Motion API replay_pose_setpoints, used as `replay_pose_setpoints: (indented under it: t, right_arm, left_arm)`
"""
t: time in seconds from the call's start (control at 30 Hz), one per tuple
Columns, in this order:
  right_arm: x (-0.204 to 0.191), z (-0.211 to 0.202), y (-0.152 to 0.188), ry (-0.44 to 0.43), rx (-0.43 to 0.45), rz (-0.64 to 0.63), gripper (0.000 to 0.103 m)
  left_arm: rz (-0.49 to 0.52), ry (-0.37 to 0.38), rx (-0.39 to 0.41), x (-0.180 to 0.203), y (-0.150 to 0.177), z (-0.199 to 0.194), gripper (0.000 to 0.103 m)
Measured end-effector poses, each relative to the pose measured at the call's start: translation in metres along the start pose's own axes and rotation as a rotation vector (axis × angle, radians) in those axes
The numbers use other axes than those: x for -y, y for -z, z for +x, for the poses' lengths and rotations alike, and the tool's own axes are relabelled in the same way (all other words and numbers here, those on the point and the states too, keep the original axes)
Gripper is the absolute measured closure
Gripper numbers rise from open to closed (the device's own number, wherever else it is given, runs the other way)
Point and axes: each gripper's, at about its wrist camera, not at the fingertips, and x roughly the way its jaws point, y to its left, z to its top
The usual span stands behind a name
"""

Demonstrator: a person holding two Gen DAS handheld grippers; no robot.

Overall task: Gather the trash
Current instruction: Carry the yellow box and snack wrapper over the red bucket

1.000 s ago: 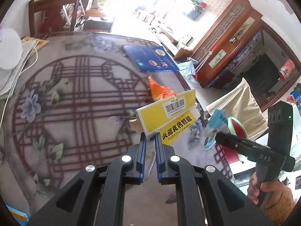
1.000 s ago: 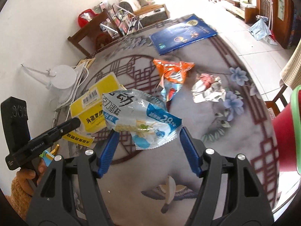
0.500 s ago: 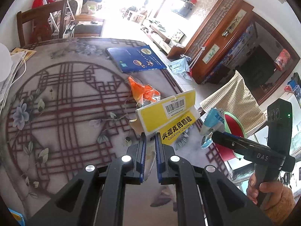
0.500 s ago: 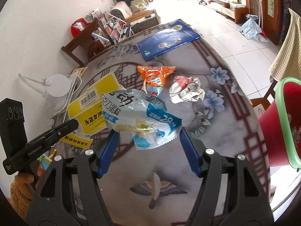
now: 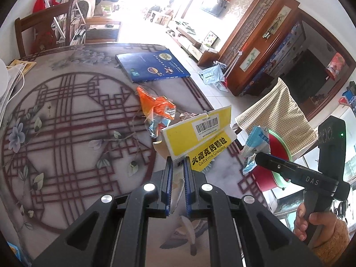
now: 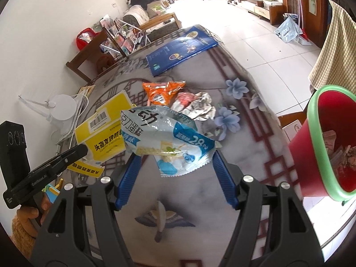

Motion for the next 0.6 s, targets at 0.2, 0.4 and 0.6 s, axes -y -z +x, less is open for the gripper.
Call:
replay_pose_setpoints:
  t: [0.2, 0.4, 0.6]
  right_arm:
    - [0.022, -0.006, -0.012, -0.015, -0.006, -0.015, 0.038]
    - [0.044, -0.017, -0.023, -0.024, -0.002, -0.033, 0.038]
    - [0.071, -0.026, -0.027, -0.029, 0.003, -0.018, 0.038]
  left_arm:
    - [-0.009, -0.022, 0.012, 0.022, -0.001, 0.006, 0.096]
    - [-0.021, -0.026, 0.018, 0.045, -0.003, 0.019, 0.096]
    - [0.001, -0.030, 0.009, 0.073, -0.003, 0.029, 0.096]
